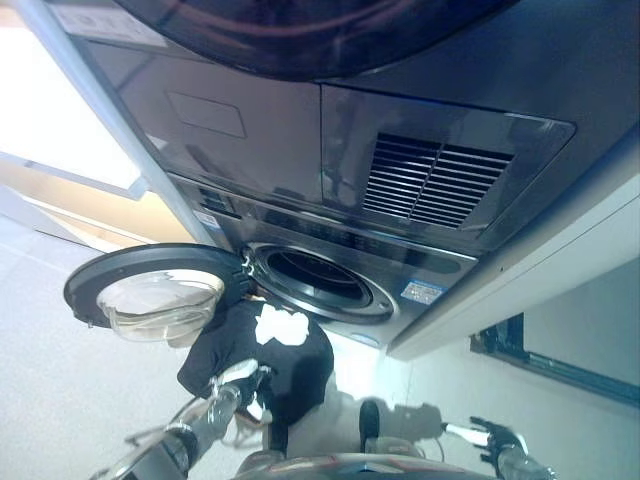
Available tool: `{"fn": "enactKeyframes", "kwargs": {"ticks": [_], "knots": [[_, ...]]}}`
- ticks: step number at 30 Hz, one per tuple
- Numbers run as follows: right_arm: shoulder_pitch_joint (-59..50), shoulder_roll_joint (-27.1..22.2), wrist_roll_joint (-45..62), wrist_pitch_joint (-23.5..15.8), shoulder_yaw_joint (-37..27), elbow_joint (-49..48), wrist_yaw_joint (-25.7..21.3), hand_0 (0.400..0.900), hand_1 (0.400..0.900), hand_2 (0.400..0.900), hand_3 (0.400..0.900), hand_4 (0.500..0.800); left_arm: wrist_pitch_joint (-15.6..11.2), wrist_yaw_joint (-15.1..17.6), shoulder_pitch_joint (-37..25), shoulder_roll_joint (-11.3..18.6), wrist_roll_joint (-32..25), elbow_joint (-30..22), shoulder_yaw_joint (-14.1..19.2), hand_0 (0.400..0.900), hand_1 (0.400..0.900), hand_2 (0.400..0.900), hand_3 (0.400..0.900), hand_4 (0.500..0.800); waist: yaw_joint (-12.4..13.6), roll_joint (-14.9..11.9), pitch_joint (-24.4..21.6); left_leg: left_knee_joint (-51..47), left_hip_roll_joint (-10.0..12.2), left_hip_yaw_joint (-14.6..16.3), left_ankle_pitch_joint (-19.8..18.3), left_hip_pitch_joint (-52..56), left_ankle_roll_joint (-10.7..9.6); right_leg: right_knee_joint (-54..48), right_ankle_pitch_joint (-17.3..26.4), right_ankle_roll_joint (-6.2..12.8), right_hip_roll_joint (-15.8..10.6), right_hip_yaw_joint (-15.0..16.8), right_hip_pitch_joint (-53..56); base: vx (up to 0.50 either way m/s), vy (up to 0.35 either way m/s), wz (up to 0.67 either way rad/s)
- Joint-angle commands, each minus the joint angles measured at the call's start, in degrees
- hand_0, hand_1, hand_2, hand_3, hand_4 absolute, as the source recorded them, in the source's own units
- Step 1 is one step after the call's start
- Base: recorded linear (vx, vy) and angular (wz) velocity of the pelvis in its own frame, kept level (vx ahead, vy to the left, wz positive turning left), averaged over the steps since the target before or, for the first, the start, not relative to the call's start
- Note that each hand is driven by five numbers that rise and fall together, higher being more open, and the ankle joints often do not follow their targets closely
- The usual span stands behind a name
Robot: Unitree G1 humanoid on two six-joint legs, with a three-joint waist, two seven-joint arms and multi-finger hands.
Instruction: Put the clothes in the basket into the washing machine.
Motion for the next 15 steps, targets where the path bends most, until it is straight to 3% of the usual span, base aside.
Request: {"fn": "enactKeyframes", "kwargs": {"ticks": [1, 5, 6, 9, 15], "knots": [[-3.94, -1.94, 4.01, -2.51, -1.02, 2.12, -3.25, 0.9, 0.9, 0.9, 0.9, 0.8, -2.35, 6.11, -9.93, 1.2, 7.26, -1.48, -2.74, 0.9, 0.9, 0.9, 0.9, 0.8, -1.11, -2.26, 3.64, -0.84, -4.67, 0.44, 0.45, -3.14, 2.4, 2.1, 2.18, 3.65, -0.77, 1.69, -1.93, -0.05, 0.021, -0.08], [-4.19, -2.14, 5.26, -3.58, -1.53, 1.29, -4.57, 0.9, 0.9, 0.9, 0.9, 0.8, -1.72, 8.95, -13.98, 1.6, 11.7, -2.31, -5.58, 0.9, 0.9, 0.9, 0.9, 0.8, -1.74, -1.73, 6.21, -0.77, -4.71, 0.98, 1.03, -5.03, 2.5, 3.67, 1.86, 3.55, -0.91, 1.9, -4.71, -0.05, 0.019, -0.12], [-4.78, -1.93, 5.9, -4.16, -0.88, 0.71, -5.52, 0.9, 0.9, 0.9, 0.9, 0.8, -1.1, 10.06, -16.29, 1.47, 13.28, -1.79, -7.42, 0.9, 0.9, 0.9, 0.9, 0.8, -2.47, -1.71, 8.53, 0.76, -4.54, 1.46, 1.0, -6.8, 2.76, 5.72, 1.41, 3.24, -0.8, 2.47, -6.88, -0.06, 0.021, -0.14], [-5.28, -1.84, 7.11, -5.12, -0.68, -0.65, -6.47, 0.9, 0.9, 0.9, 0.9, 0.8, 0.14, 11.58, -19.95, 1.2, 14.73, -0.58, -8.73, 0.9, 0.9, 0.9, 0.9, 0.8, -3.37, -2.04, 11.1, 5.74, -4.85, 2.23, -0.21, -12.06, 3.01, 9.12, 0.85, 2.74, -1.07, 2.85, -11.46, -0.13, 0.021, -0.1], [-5.03, -1.77, 8.89, -6.89, -0.65, -3.04, -7.56, 0.9, 0.9, 0.9, 0.9, 0.8, 1.92, 13.21, -26.15, 2.35, 18.03, 1.59, -11.55, 0.9, 0.9, 0.9, 0.9, 0.8, -4.98, -2.0, 11.58, 10.94, -4.88, 2.39, -1.3, -21.1, 2.92, 12.19, 0.93, 2.64, -1.35, 2.92, -19.48, -0.04, 0.005, 0.0]]}}
